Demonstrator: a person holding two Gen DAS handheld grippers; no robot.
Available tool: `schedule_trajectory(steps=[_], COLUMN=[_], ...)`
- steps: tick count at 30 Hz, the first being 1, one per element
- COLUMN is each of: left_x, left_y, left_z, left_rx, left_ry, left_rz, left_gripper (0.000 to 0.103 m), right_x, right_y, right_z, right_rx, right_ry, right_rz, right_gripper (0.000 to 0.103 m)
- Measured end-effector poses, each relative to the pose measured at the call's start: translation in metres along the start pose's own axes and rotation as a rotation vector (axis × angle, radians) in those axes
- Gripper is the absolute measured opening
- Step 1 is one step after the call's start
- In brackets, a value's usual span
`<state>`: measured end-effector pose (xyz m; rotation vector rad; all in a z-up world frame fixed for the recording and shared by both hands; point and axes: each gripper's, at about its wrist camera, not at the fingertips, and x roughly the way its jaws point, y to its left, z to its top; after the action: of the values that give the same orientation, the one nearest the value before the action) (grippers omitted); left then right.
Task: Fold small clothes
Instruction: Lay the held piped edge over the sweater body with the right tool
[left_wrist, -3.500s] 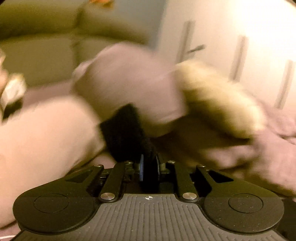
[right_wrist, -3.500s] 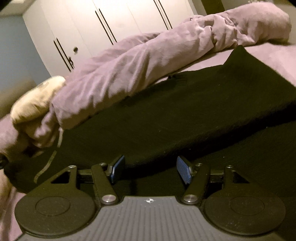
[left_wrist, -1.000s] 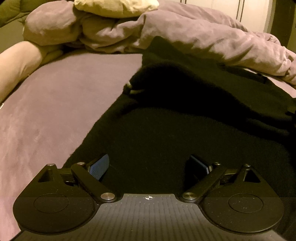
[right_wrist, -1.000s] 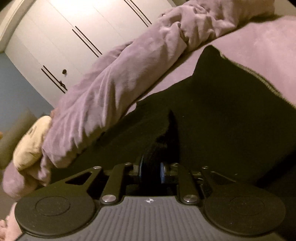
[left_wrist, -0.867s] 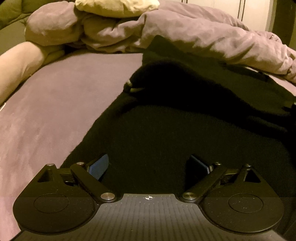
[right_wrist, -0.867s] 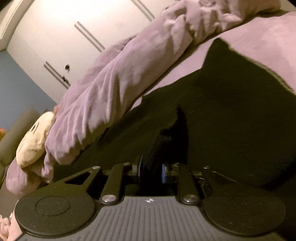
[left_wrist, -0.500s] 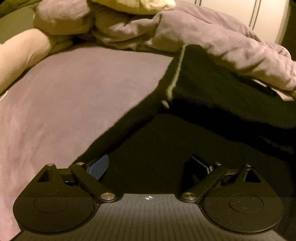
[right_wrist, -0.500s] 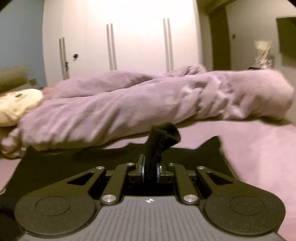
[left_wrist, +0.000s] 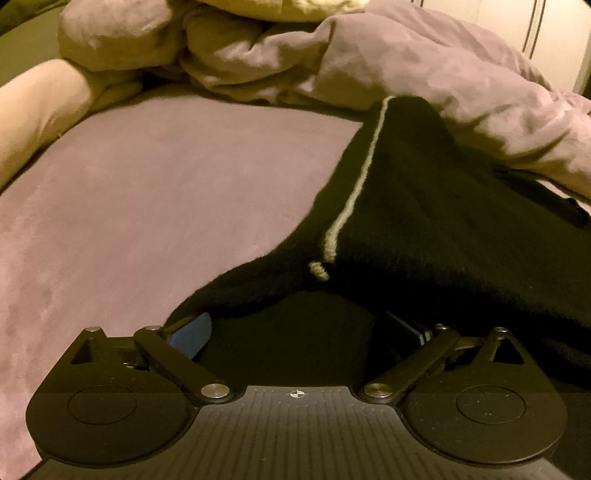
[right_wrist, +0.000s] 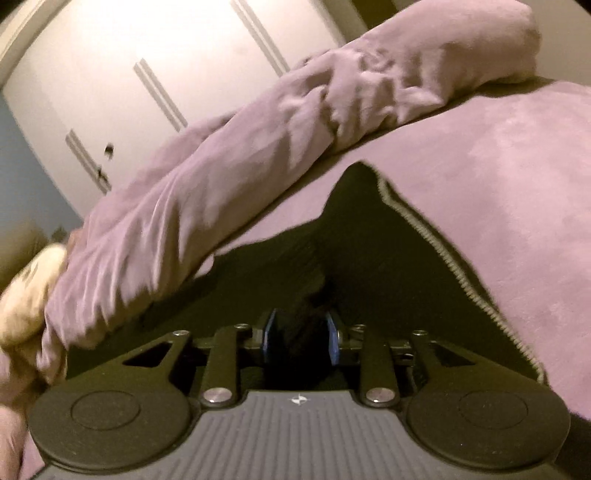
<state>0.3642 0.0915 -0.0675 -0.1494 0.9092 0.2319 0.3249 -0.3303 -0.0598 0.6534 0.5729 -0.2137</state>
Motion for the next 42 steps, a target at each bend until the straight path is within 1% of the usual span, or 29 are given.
schedule_trajectory(steps=[2,4,6,8,9,11,12,13,14,16,19,22,24,25,26,27,28,29,31,35,37,39,40,42], left_x=[-0.001,-0.005,-0.008,-0.011,-0.012,-0.013,-0.014,-0.016,-0.020,-0.029,-0.040,-0.045,-0.045,-0.046,-0.048,-0.052,-0.054,-0.056,-0.061,-0.064,-0.065,-0.066,-0.066,-0.064], left_y=[-0.002,-0.003,-0.003,0.000,0.001,0.004,0.004,0.005,0.004,0.005,0.006,0.010,0.011,0.011,0.010,0.008,0.005,0.002,0.001,0.000,-0.002,-0.006,-0.007,-0.009], left_z=[-0.004,-0.009,-0.012,-0.012,-0.012,-0.011,-0.011,-0.012,-0.012,-0.015,-0.020,-0.029,-0.039,-0.046,-0.051,-0.057,-0.063,-0.066,-0.070,-0.071,-0.071,-0.072,-0.073,-0.074], left_rx=[-0.001,0.004,0.024,0.022,0.015,0.005,0.006,0.010,0.019,0.042,0.062,0.060,0.070,0.083,0.102,0.130,0.164,0.183,0.187,0.159,0.159,0.167,0.171,0.179], left_ry=[-0.014,-0.032,-0.039,-0.046,-0.045,-0.033,-0.025,-0.019,-0.014,-0.015,-0.029,-0.032,-0.003,-0.002,-0.020,-0.040,-0.046,-0.041,-0.037,-0.003,0.000,0.001,0.000,0.001], left_rz=[0.015,0.015,0.012,0.004,-0.001,-0.008,-0.009,-0.014,-0.022,-0.040,-0.042,-0.045,-0.067,-0.073,-0.072,-0.069,-0.062,-0.054,-0.060,-0.054,-0.042,-0.037,-0.034,-0.028], left_gripper=[0.101,0.101,0.101,0.101,0.101,0.101,0.101,0.101,0.101,0.101,0.101,0.101,0.101,0.101,0.101,0.101,0.101,0.101,0.101,0.101,0.101,0.101,0.101,0.101], right_x=[0.004,0.004,-0.001,-0.009,-0.009,0.001,0.006,0.006,0.003,-0.011,-0.036,-0.068,-0.087,-0.095,-0.096,-0.093,-0.090,-0.092,-0.096,-0.097,-0.095,-0.096,-0.099,-0.103], right_y=[-0.002,0.002,0.005,0.007,0.008,0.008,0.007,0.007,0.008,0.010,0.005,-0.005,-0.013,-0.020,-0.025,-0.031,-0.038,-0.045,-0.048,-0.051,-0.053,-0.052,-0.051,-0.047], right_z=[0.000,-0.002,-0.002,-0.002,-0.003,-0.006,-0.009,-0.009,-0.007,-0.004,-0.008,-0.026,-0.043,-0.052,-0.059,-0.063,-0.070,-0.072,-0.066,-0.054,-0.049,-0.047,-0.047,-0.047], right_rx=[0.001,-0.034,-0.071,-0.105,-0.126,-0.196,-0.222,-0.240,-0.236,-0.198,-0.139,-0.078,-0.064,-0.059,-0.061,-0.063,-0.058,-0.041,0.007,0.088,0.128,0.141,0.137,0.111], right_ry=[0.016,0.012,-0.015,-0.057,-0.068,-0.033,-0.017,-0.016,-0.016,-0.035,-0.054,-0.038,-0.029,-0.016,0.005,0.039,0.065,0.051,0.056,0.053,0.064,0.071,0.060,0.042], right_rz=[0.000,0.006,0.008,-0.003,-0.027,-0.125,-0.145,-0.146,-0.147,-0.139,-0.072,-0.001,0.044,0.053,0.048,0.022,-0.005,0.017,0.028,0.048,0.048,0.064,0.080,0.083], right_gripper=[0.026,0.017,0.013,0.013,0.013,0.012,0.012,0.011,0.011,0.016,0.018,0.019,0.020,0.021,0.024,0.030,0.029,0.027,0.027,0.035,0.036,0.036,0.036,0.036])
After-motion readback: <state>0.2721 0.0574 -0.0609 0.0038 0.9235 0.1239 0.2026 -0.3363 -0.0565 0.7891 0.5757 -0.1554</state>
